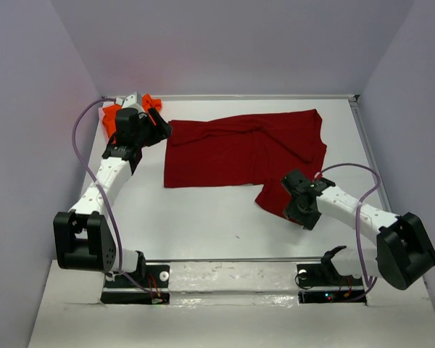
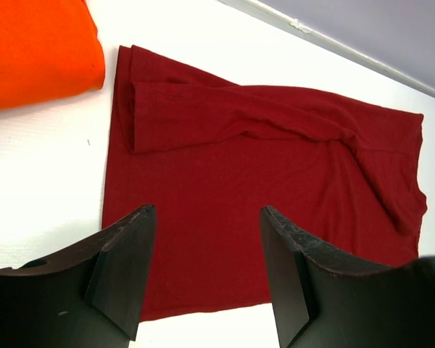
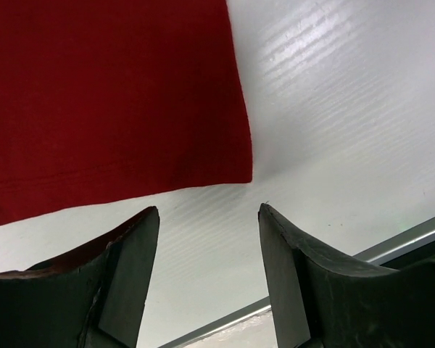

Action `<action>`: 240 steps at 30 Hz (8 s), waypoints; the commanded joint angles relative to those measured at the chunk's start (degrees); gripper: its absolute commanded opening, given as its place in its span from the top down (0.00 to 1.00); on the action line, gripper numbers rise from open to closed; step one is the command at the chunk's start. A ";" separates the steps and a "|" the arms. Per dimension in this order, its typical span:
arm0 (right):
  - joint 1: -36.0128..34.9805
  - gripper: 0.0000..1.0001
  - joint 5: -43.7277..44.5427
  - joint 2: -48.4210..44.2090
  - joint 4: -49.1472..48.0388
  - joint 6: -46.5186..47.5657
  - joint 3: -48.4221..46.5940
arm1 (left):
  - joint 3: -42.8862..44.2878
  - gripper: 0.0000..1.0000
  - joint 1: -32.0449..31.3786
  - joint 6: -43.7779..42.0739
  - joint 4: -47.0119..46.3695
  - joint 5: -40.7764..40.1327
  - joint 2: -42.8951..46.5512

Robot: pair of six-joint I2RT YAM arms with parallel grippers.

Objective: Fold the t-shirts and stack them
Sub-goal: Grap the side of the flattened tshirt closest away from the robot with both arms, then fold the other side of the tshirt into a rectangle

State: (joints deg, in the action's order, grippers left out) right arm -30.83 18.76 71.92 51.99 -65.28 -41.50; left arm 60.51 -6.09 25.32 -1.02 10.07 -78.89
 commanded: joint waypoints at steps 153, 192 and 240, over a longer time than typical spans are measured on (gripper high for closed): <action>3.23 1.00 36.69 15.17 -20.96 36.18 -28.46 | -11.56 1.00 -5.78 8.17 4.53 -16.48 -0.56; 14.04 1.00 38.28 33.89 -28.61 49.46 -53.77 | 14.36 1.00 1.60 2.54 8.58 -8.04 -18.57; 20.81 0.68 32.48 65.54 -35.63 59.30 -79.80 | 42.67 0.73 4.24 2.45 7.87 -6.29 -47.06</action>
State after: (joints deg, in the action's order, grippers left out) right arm -10.57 53.76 137.64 20.47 -7.27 -118.48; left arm 98.63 -2.63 28.75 8.40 4.12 -125.91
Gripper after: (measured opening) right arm 0.103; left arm 0.187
